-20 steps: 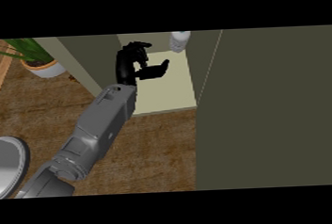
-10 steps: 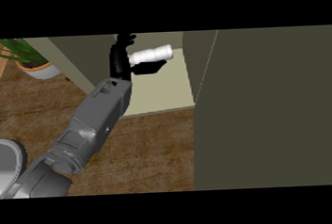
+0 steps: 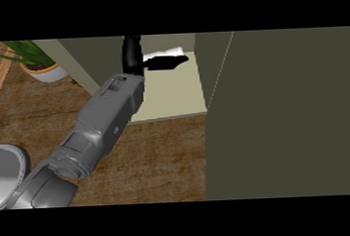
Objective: Pick up the bottled water, place it into the cabinet and close the cabinet
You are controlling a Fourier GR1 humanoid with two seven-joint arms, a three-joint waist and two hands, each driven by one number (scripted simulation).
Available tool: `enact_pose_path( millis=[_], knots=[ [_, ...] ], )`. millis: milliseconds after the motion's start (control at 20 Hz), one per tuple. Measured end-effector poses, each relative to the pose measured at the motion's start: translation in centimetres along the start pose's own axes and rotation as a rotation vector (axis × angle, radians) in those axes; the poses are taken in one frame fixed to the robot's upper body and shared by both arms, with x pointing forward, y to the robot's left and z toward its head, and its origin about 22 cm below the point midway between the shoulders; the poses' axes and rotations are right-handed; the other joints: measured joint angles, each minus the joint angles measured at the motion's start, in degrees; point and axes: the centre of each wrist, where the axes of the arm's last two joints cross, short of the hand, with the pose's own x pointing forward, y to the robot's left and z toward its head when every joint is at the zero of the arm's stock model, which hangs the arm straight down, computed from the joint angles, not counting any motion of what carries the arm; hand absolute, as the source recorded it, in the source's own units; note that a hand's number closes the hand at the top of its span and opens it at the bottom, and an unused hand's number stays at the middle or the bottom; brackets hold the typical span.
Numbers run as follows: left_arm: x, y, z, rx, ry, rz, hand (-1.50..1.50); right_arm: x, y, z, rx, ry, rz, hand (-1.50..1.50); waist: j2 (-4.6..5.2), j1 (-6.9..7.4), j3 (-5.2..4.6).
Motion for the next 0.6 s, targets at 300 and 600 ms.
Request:
enact_pose_path(
  millis=[300,600],
  knots=[
    [0.6,-1.1,0.3,-0.079,-0.052,0.144,-1.50,-0.1,0.4,0.0,-0.003,0.009,-0.024,-1.50,-0.71,1.50,0.05],
    [-0.3,-1.2,1.2,-0.116,-0.053,0.199,-1.50,0.0,0.8,-0.1,-0.022,0.017,-0.038,-1.50,-1.45,2.98,0.09]
  ],
)
